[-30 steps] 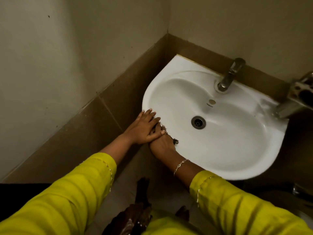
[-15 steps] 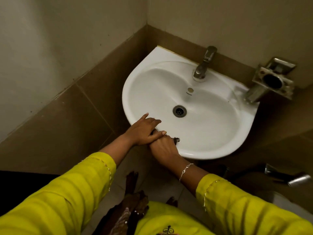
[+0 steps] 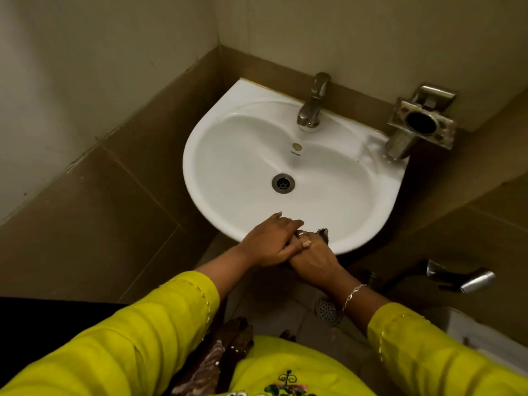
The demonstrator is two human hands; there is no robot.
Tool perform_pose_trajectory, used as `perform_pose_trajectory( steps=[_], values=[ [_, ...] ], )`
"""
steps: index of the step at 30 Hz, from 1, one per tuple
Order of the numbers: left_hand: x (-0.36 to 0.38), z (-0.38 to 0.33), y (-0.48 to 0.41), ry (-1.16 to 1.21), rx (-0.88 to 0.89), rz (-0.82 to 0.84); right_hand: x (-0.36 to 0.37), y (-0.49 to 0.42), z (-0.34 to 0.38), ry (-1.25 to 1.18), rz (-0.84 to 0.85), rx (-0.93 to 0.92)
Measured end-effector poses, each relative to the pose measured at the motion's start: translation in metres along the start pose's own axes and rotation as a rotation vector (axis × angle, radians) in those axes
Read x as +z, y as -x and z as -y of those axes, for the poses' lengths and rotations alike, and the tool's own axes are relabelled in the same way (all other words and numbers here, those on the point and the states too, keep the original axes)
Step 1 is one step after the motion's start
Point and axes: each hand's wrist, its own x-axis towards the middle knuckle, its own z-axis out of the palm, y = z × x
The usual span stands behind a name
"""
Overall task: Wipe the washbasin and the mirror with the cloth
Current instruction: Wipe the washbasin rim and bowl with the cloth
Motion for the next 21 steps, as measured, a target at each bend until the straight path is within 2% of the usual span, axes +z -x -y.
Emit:
perform_pose_trajectory(
  steps=[6,10,14,21],
  values=[
    [0.000,-0.017,-0.015,-0.136,0.094,0.115,0.003,0.024,-0.034,-0.139,-0.054,-0.041],
    [-0.004,-0.019,-0.027,-0.225,0.148,0.155,0.002,0.037,-0.057,-0.133,-0.028,-0.118],
    [-0.002,-0.030,-0.039,-0.209,0.203,0.187,-0.004,0.046,-0.079,-0.117,-0.023,-0.202],
    [0.002,-0.035,-0.057,-0.185,0.247,0.227,-0.002,0.058,-0.115,-0.095,0.132,-0.245]
  ],
)
